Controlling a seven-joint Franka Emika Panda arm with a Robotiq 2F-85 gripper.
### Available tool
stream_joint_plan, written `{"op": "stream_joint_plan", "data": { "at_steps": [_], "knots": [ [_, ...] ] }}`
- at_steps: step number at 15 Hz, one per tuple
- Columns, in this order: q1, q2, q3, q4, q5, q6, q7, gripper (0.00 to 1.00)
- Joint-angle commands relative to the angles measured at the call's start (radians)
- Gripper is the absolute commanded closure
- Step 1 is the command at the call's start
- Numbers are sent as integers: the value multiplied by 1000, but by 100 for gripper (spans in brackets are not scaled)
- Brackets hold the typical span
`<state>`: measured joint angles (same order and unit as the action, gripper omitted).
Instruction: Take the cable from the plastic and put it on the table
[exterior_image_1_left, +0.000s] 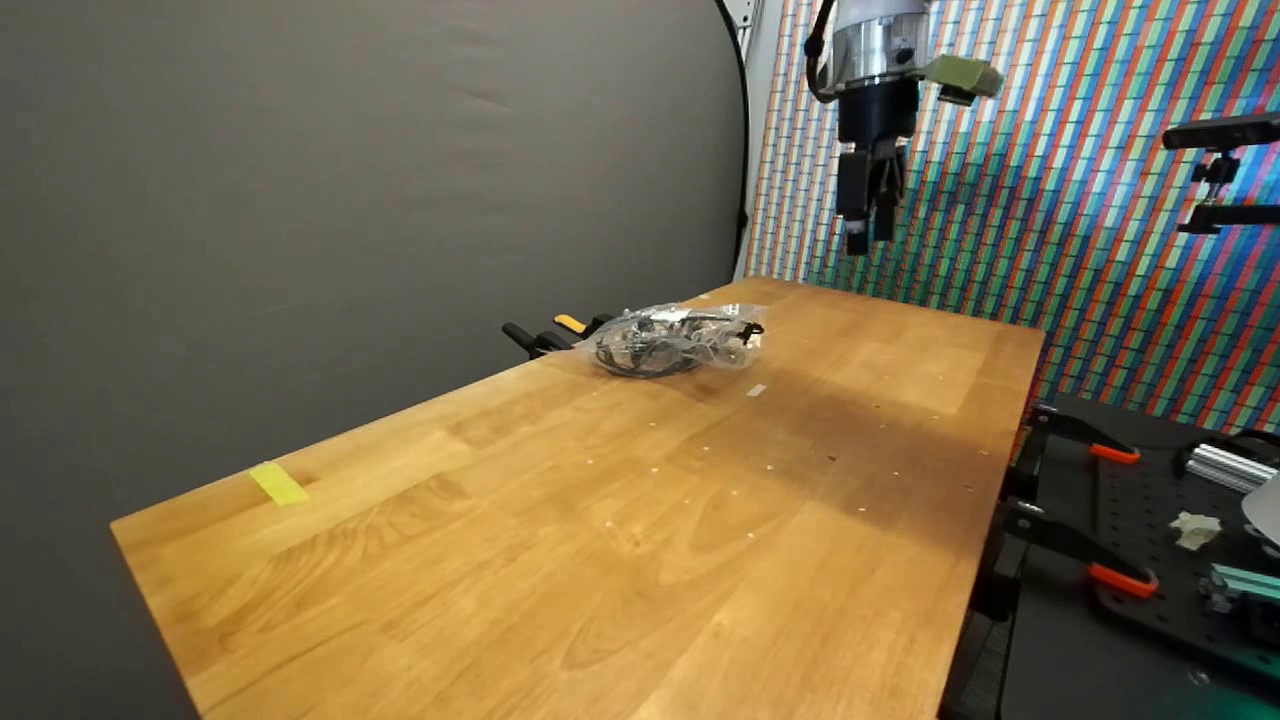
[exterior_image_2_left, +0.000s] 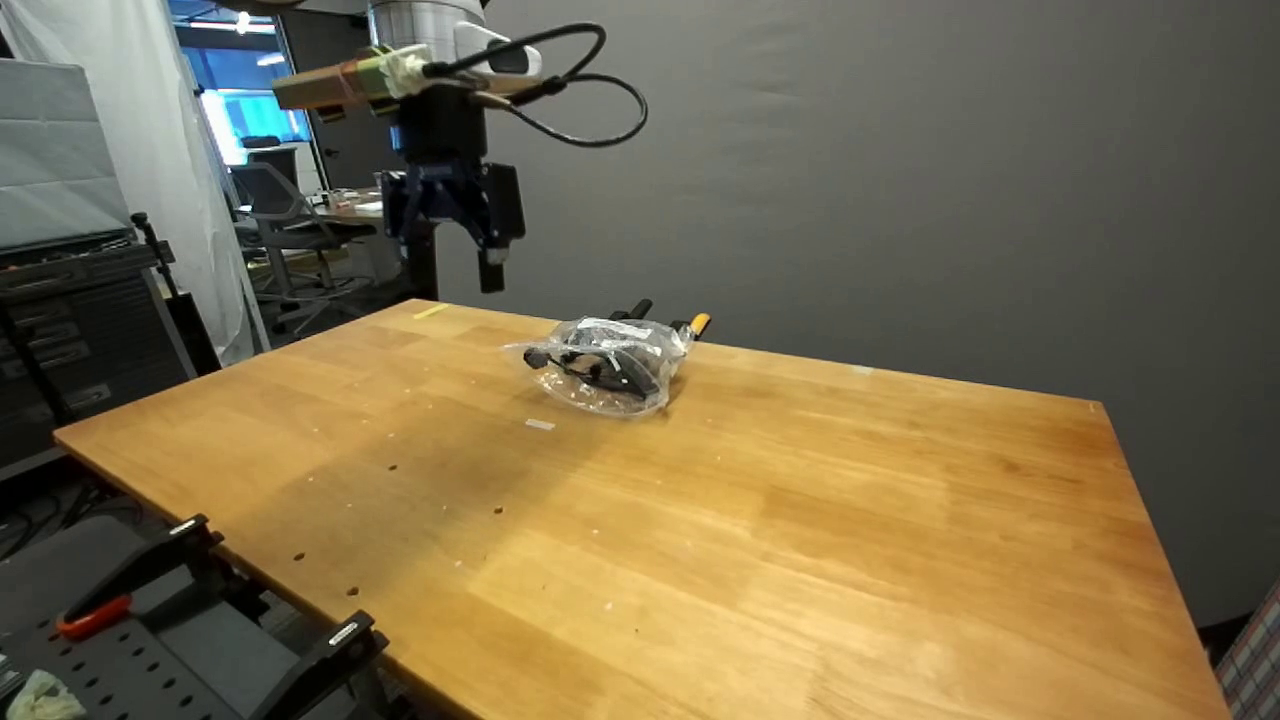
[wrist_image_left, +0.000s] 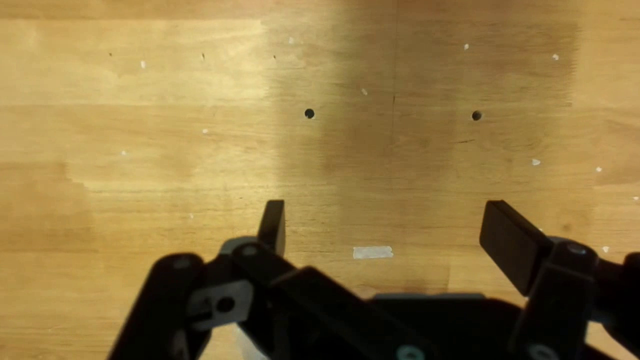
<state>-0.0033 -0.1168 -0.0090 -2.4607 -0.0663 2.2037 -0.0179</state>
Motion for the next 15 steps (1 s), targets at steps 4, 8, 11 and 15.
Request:
{"op": "stream_joint_plan", "data": {
  "at_steps": [4, 8, 11, 15],
  "knots": [
    [-21, 125, -20, -74, -91, 266, -140, 0],
    [-39, 217, -29, -79, -60, 375, -239, 0],
    [-64, 277, -18, -73, -18, 479, -328, 0],
    [-121, 337, 35, -61, 114, 610, -487, 0]
  ]
}}
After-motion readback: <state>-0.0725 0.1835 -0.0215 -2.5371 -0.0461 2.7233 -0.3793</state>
